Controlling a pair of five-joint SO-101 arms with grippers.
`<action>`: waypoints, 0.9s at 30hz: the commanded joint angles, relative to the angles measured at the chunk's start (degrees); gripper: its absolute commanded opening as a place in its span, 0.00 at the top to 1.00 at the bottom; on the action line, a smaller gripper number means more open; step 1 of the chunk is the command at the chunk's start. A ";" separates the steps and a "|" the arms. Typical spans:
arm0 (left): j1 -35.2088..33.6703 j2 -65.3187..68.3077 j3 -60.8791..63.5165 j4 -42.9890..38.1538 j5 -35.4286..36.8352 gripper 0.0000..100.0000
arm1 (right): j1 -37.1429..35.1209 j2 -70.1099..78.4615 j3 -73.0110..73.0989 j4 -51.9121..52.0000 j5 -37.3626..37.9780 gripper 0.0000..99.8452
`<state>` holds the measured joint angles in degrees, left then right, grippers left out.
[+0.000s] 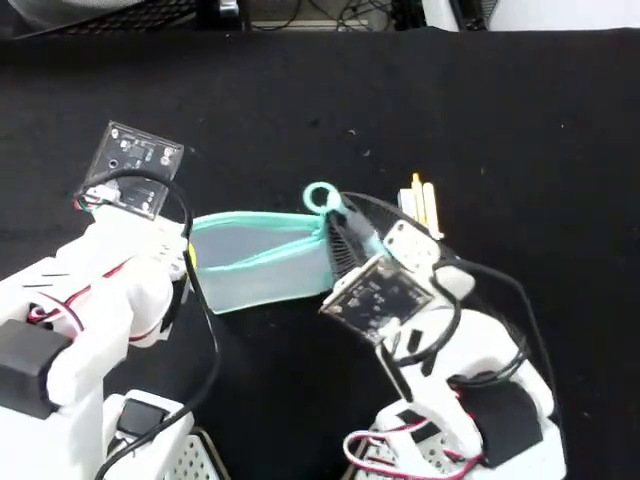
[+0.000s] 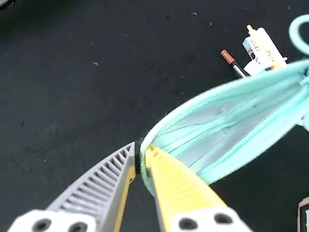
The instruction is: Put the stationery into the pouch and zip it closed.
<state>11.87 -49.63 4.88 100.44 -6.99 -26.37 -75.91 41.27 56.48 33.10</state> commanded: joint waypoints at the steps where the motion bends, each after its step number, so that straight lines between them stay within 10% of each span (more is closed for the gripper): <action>1: 2.77 0.35 -2.15 -0.09 0.18 0.97 | -4.13 3.30 -8.04 1.85 -0.18 0.99; 21: 0.04 -0.26 -2.24 0.18 -0.97 0.97 | -15.03 12.44 -23.60 13.54 -4.22 0.98; 27: -4.35 -0.26 -2.33 0.00 -4.40 0.97 | -15.12 15.60 -35.38 25.14 -4.31 0.75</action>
<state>9.49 -49.71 4.62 100.44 -10.15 -40.70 -62.29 12.53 77.93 29.67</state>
